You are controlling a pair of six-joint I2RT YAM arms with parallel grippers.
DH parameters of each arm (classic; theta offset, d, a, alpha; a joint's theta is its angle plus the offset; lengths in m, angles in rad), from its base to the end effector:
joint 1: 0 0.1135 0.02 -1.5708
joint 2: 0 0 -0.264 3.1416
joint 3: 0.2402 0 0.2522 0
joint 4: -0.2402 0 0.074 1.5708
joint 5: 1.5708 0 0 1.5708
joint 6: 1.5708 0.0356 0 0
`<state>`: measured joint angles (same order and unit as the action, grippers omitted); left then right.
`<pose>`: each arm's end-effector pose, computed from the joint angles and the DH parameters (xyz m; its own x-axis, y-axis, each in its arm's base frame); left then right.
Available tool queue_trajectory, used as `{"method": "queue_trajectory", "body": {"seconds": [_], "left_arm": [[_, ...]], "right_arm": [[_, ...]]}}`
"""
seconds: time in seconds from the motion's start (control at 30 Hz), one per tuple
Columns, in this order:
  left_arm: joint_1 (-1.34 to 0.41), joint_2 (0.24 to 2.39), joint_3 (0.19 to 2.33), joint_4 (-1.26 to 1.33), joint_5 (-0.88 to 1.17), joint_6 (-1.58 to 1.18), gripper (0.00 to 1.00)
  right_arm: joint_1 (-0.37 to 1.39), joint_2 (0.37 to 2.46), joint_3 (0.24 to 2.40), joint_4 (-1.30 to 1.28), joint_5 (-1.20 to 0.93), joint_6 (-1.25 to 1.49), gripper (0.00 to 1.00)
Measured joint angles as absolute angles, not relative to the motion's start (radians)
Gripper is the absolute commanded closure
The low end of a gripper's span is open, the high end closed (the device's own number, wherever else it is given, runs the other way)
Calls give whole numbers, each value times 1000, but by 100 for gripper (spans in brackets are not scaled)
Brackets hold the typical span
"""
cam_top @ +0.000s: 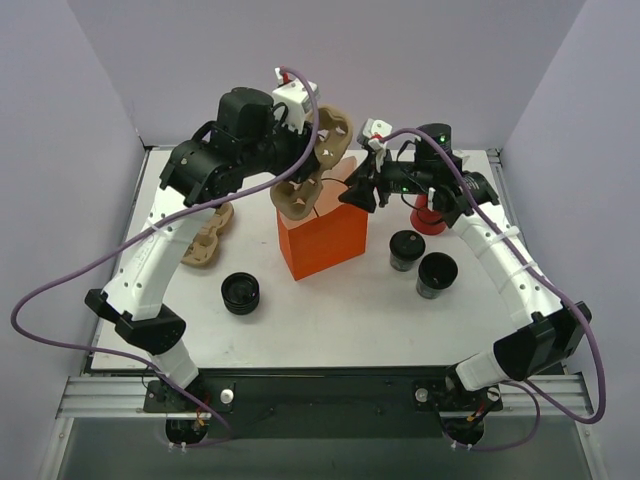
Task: Pack the takeout coffee
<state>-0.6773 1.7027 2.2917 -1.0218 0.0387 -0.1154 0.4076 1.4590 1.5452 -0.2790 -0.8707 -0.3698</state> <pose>0.2520 -0.2045 0.5152 -0.3999 0.1740 -0.8999 0.6116 0.7819 -0.1206 0.2872 0.1537 0.4381 0.1774 -0.1771 -0.9681 -0.9442 0.2466 -0.2181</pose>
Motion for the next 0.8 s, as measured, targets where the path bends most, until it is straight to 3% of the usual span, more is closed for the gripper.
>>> {"method": "queue_trajectory", "body": {"seconds": [0.13,0.2,0.8], "left_arm": [[-670,1703,2291,-1022,38,-115,73],[-667,1702,2292,-1022,38,-115,73],[-632,1732,2307,-997,118,-96,73]], "right_arm": [[408,1476,1547,-274,-861,-418,92],[407,1481,1547,-273,-858,-439,100],[361,1465,1501,-274,-921,-563,100]]}}
